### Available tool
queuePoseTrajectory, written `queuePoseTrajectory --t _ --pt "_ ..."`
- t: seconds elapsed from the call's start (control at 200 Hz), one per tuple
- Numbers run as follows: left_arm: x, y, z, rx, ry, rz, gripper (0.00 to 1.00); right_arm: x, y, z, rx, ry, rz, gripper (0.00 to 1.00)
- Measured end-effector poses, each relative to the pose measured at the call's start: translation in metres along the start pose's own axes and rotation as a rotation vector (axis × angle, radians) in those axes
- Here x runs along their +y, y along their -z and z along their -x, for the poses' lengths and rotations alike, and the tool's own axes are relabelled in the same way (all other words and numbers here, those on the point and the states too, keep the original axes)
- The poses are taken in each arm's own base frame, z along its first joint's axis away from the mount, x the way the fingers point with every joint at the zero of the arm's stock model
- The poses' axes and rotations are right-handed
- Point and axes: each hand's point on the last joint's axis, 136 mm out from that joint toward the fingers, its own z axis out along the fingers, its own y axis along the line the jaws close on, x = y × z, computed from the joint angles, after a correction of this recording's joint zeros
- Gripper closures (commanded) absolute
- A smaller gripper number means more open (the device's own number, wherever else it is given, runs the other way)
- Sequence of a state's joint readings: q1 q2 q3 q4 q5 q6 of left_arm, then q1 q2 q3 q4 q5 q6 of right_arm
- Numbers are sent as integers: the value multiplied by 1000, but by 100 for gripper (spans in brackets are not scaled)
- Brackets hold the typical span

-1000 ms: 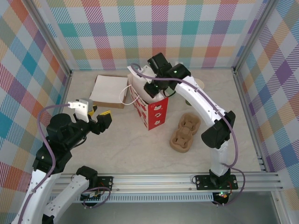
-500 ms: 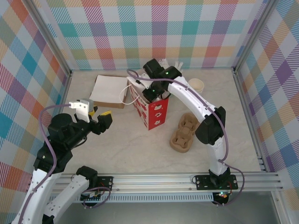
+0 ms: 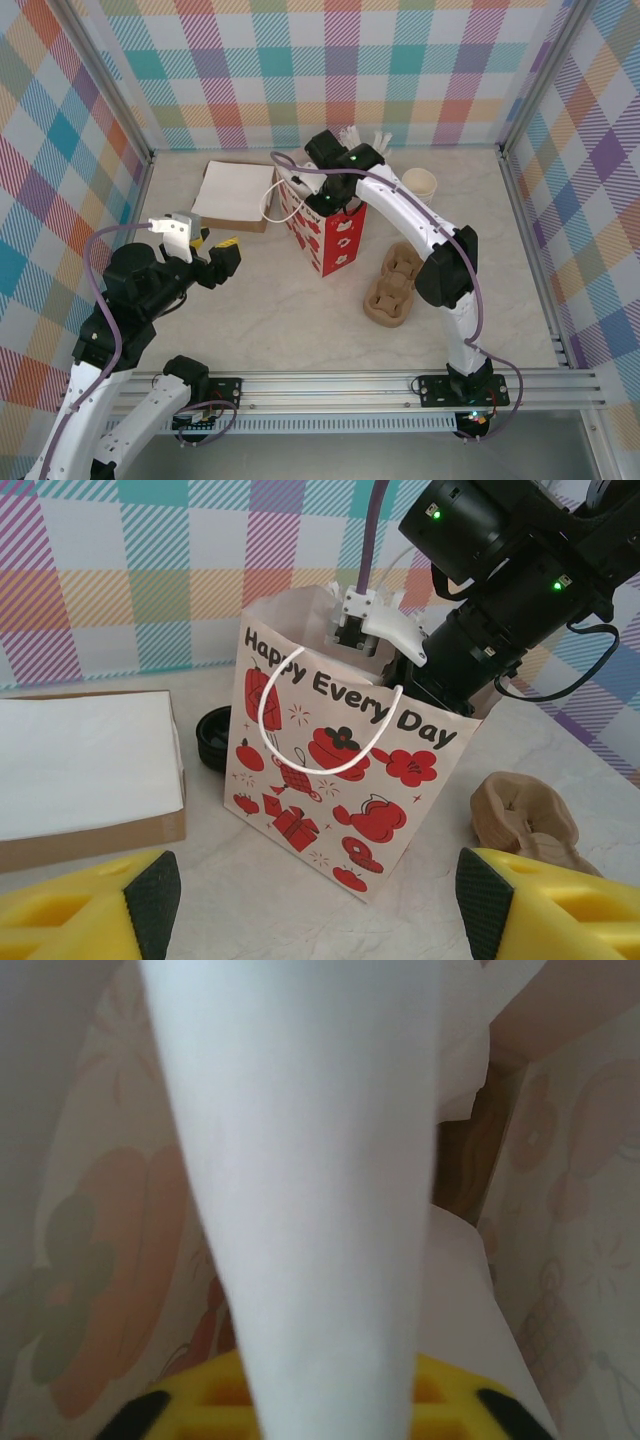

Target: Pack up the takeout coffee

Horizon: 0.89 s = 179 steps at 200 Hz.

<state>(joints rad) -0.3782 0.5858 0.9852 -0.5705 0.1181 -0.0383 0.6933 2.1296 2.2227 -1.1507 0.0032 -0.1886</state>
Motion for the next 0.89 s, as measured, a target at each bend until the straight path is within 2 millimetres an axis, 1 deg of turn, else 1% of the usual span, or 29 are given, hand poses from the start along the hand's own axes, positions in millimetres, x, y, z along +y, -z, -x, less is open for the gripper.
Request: queuePoseTrajectory --t 0.165,0.245,0.315,0.415,0.615,0.755,0.895 --pt "0 -1 0 2 4 0 25 0 2 0 0 -3 0 59" --pt "0 -1 -1 3 5 0 25 1 8 1 -6 3 -1 48" --pt "0 -1 -1 2 11 0 25 1 17 1 -16 7 -3 42" --pt "1 -5 -2 -2 20 0 25 3 36 3 -46 10 -8 35" --pt "6 -13 -11 19 48 17 23 6 82 10 -139 20 -23 24" --pt "13 -16 -9 10 73 60 20 9 111 12 -197 26 -33 22" --pt "27 -15 -7 -7 107 141 14 10 139 12 -255 30 -47 20"
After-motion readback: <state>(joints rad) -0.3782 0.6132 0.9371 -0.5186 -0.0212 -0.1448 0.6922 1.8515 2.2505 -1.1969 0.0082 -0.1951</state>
